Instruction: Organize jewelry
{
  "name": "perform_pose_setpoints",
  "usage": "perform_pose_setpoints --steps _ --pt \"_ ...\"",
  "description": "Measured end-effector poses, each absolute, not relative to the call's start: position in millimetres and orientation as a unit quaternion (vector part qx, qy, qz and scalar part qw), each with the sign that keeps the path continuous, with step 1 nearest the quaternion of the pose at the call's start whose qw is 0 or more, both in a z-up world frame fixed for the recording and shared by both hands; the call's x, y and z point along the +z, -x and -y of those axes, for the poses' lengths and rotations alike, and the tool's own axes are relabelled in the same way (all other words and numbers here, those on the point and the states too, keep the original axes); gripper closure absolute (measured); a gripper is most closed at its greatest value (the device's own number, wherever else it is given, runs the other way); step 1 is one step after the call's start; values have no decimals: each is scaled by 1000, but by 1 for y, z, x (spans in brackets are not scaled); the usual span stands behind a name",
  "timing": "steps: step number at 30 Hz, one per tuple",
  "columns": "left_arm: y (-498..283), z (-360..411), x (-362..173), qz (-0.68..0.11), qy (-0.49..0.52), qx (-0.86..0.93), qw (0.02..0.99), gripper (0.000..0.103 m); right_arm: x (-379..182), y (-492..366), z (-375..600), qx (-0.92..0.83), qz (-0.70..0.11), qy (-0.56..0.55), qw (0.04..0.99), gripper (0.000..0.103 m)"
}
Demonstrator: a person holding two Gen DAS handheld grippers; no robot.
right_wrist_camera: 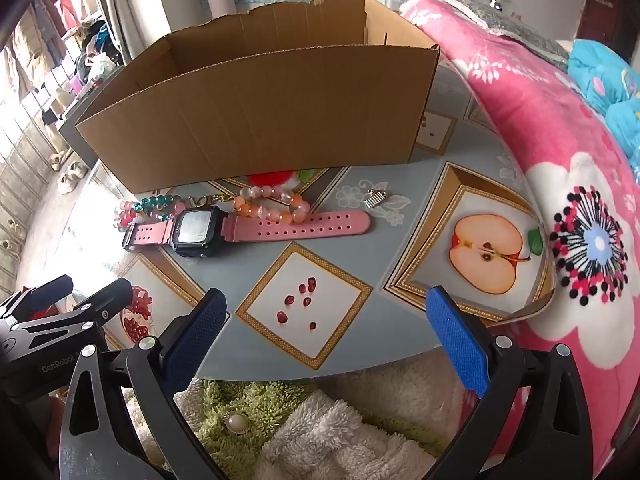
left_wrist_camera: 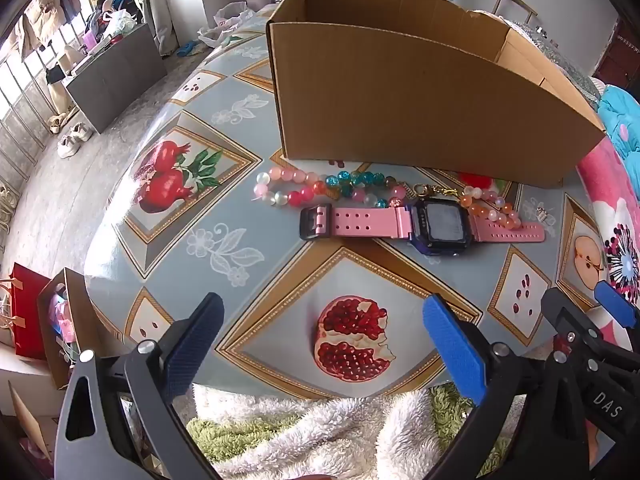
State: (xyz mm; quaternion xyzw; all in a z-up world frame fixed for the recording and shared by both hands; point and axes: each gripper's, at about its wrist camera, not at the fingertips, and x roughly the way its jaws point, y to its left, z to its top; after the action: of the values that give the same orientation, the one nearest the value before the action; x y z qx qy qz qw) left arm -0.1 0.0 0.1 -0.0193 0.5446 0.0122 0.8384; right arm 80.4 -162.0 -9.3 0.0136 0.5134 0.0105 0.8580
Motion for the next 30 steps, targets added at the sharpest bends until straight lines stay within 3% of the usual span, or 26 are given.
perform_pose_setpoints --steps 30 --pt "0 0 3 -542 18 11 840 5 -10 -81 162 11 -514 -14 857 7"
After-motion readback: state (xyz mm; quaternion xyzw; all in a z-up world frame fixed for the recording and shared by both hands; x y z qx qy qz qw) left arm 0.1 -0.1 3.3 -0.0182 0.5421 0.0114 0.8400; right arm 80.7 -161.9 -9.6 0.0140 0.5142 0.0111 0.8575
